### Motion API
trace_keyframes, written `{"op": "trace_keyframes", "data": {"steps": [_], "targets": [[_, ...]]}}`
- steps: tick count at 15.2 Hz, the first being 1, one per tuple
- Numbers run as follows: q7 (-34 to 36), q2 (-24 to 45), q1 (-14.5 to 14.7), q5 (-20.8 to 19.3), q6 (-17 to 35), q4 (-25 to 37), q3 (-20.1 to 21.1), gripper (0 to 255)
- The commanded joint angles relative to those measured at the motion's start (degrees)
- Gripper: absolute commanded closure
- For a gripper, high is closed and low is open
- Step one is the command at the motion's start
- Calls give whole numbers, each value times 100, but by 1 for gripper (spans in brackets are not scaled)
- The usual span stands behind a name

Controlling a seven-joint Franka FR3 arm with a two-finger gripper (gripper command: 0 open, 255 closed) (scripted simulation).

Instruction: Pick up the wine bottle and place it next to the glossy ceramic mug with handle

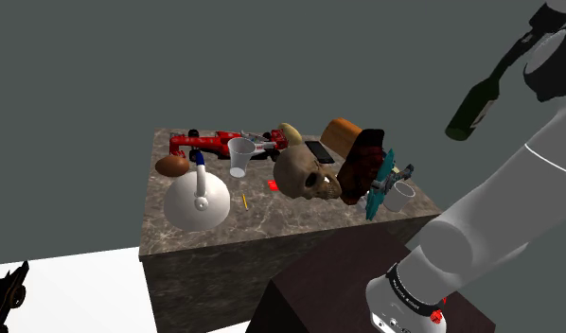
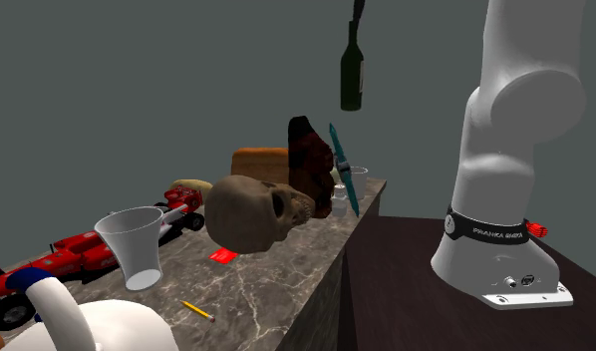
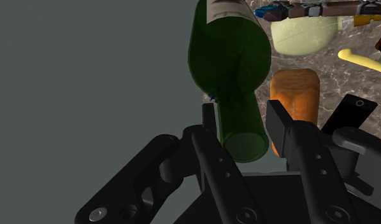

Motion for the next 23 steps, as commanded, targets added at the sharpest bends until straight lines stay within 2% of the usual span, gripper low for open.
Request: {"op": "trace_keyframes", "data": {"steps": [1,11,23], "targets": [[74,-164,66,-164,201,-298,47,255],[431,-781,185,-745,1082,-1599,289,255],[670,-1136,143,-1078,2027,-2812,401,255]]}}
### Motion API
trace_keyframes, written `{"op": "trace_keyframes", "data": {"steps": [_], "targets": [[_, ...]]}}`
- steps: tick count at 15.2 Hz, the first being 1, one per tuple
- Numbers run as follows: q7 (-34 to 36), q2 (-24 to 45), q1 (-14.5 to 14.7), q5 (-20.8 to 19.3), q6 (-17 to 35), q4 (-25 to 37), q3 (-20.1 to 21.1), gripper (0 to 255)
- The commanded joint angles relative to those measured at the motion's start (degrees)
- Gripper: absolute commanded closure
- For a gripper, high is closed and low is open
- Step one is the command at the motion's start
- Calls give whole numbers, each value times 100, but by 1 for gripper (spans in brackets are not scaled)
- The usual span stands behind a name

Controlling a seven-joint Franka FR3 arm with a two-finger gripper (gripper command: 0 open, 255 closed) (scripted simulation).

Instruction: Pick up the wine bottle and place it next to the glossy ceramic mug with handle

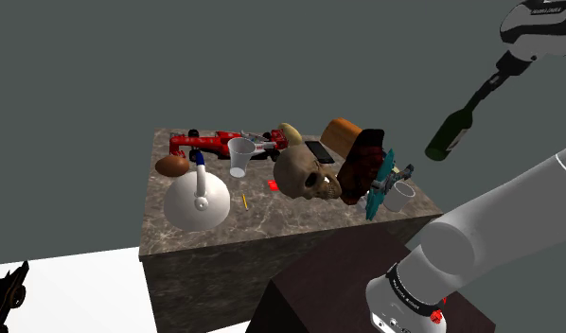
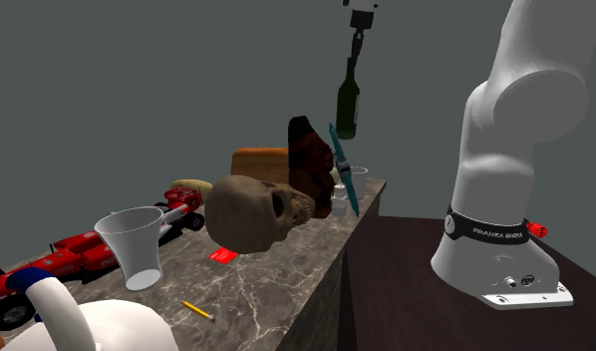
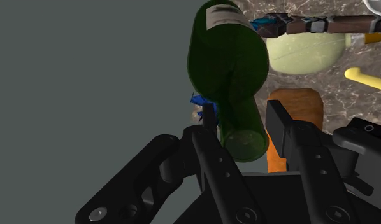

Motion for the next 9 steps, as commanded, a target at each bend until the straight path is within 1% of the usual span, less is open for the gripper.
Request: {"op": "trace_keyframes", "data": {"steps": [1,9], "targets": [[14,-14,-8,-18,146,-151,-4,255],[85,-71,-45,-103,759,-809,-25,255]]}}
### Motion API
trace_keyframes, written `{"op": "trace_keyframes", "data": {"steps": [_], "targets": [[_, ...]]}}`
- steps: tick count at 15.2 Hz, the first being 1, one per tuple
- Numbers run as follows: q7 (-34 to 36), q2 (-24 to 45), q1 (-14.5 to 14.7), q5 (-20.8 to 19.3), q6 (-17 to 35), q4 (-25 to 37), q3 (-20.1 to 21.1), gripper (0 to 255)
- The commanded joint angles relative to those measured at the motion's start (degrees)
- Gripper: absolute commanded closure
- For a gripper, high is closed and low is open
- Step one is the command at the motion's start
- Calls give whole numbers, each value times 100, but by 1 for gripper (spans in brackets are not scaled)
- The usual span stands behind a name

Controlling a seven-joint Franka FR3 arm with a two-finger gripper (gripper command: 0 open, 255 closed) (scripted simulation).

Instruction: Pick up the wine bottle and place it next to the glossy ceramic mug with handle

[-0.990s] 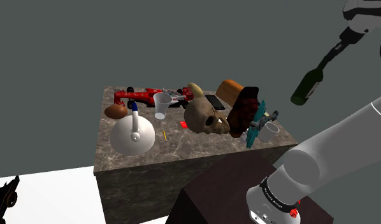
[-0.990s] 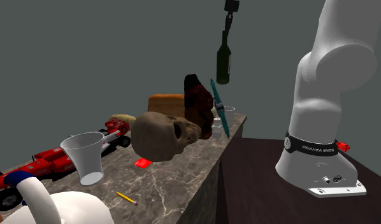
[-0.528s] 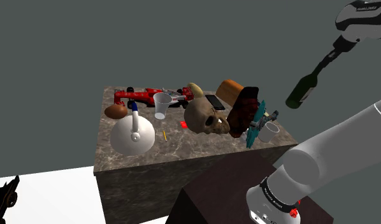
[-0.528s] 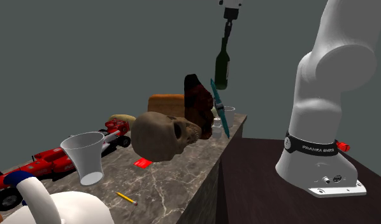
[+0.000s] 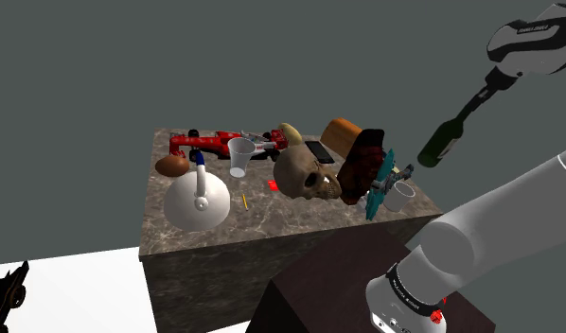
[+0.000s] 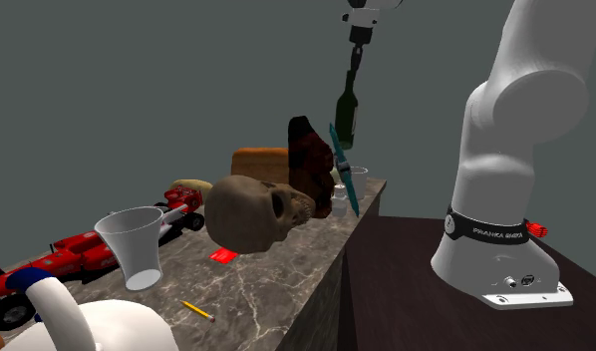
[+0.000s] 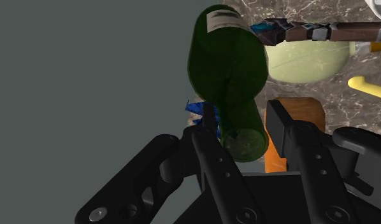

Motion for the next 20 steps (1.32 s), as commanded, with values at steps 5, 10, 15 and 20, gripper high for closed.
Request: {"op": "trace_keyframes", "data": {"steps": [5,10,15,20], "targets": [[19,27,-17,-12,463,-436,-46,255],[6,93,-24,14,850,-771,-104,255],[-37,204,-20,83,1241,-1076,-177,255],[-120,361,-2,209,1637,-1353,-262,255]]}}
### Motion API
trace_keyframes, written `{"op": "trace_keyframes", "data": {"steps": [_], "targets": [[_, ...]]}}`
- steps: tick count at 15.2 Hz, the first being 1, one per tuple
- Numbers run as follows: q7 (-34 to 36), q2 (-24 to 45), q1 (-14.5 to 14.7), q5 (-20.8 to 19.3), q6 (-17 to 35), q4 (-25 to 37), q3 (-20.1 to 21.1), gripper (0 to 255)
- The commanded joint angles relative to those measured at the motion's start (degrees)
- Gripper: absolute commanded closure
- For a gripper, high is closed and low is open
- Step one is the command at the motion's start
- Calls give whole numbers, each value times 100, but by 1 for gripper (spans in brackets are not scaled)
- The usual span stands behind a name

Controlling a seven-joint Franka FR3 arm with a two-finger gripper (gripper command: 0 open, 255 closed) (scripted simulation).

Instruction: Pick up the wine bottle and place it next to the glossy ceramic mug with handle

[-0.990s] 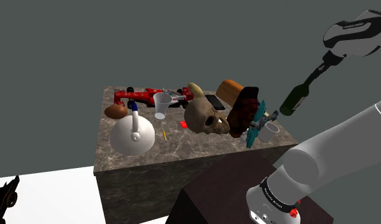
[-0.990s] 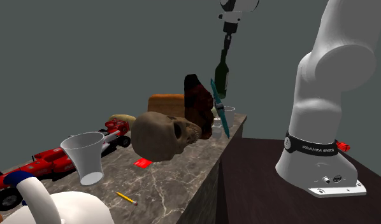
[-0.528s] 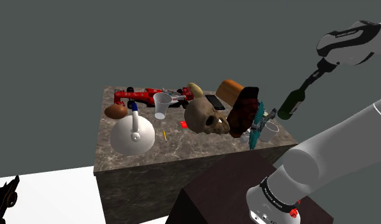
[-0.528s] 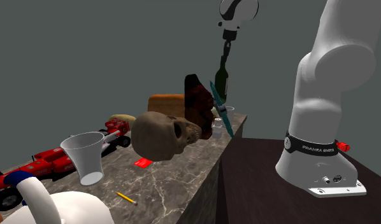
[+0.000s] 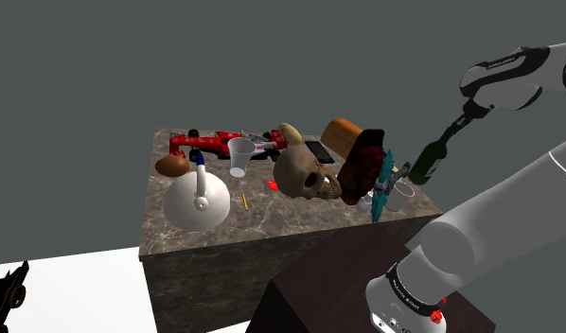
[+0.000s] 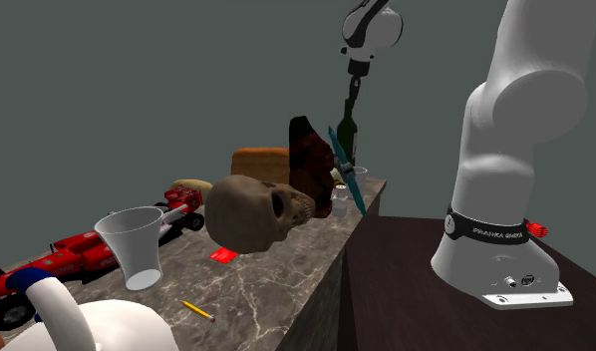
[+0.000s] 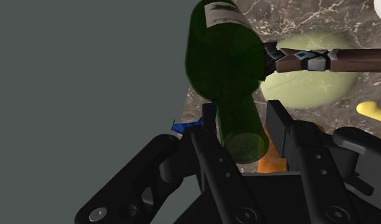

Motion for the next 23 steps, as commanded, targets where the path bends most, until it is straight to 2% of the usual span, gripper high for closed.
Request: {"op": "trace_keyframes", "data": {"steps": [1,6,13,14,19,21,23], "targets": [[-43,88,16,79,158,-86,-36,255],[-171,278,42,267,509,-301,-114,255],[-172,279,37,268,509,-301,-110,255],[-208,314,42,313,531,-296,-125,0],[-171,278,38,267,509,-301,-111,0],[147,-153,-28,-192,133,-245,45,0],[350,-485,-112,-483,-216,-168,222,0]]}}
